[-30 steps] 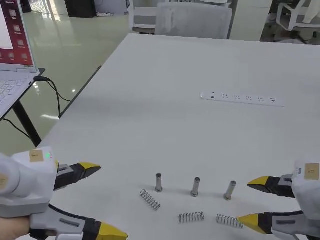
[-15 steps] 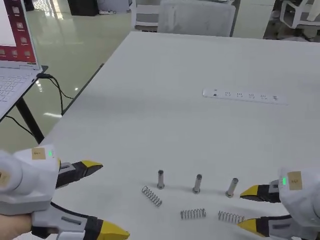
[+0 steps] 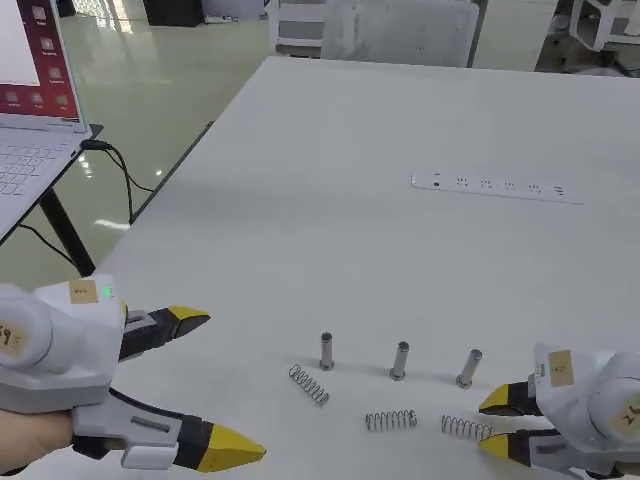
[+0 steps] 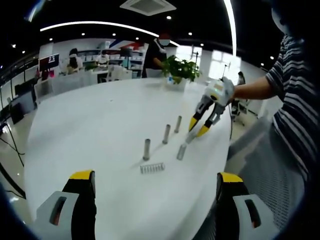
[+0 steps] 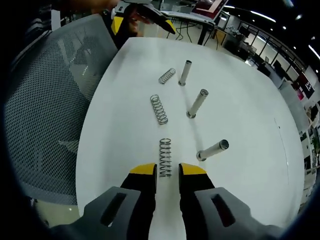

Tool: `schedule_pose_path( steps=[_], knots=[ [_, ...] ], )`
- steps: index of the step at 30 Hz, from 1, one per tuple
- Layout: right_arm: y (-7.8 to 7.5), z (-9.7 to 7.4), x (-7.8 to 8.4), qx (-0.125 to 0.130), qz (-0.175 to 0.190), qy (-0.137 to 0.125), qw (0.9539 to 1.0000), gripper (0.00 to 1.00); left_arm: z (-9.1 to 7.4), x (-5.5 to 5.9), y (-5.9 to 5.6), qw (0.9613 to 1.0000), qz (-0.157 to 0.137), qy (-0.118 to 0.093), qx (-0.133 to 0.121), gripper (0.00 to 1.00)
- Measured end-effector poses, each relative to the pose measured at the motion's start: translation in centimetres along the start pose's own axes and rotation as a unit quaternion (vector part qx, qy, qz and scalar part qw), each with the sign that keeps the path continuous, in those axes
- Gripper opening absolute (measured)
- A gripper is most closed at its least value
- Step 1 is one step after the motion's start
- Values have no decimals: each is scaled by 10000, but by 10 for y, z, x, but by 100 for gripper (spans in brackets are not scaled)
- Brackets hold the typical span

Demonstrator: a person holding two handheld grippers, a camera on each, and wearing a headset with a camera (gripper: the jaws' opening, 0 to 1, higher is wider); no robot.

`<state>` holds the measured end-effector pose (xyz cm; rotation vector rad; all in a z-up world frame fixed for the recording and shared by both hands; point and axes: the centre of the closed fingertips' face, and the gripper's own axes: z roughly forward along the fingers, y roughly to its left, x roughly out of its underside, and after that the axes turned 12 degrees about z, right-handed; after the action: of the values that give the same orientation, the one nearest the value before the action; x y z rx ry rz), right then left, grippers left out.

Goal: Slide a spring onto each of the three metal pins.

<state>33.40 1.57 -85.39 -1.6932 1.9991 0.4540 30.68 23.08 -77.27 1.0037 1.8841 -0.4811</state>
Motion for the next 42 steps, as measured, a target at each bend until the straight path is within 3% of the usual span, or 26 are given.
schedule_pose_path(
  steps=[13, 16, 19, 26, 30, 42],
  knots=[
    [2, 8, 5, -76, -274, 184, 9994, 8, 1, 1, -6, 10000, -58, 10, 72, 98],
    [3, 7, 2, -133, -111, 121, 9998, 8, 1, 2, -8, 9999, -71, 11, 98, 98],
    [3, 7, 3, -122, -197, 142, 9996, 8, 1, 1, -11, 9999, -52, 27, 133, 98],
    [-1, -9, -11, -104, 134, -132, 9998, 8, 5, -9, -20, 9996, 38, -41, 287, 98],
    [4, -17, -19, -202, 286, -235, 9991, 8, 12, -13, -29, 9988, 125, -53, 464, 96],
    [18, -23, -46, -285, -4, -343, 9990, 8, 37, -32, -59, 9929, 265, -202, 1142, 80]
  ],
)
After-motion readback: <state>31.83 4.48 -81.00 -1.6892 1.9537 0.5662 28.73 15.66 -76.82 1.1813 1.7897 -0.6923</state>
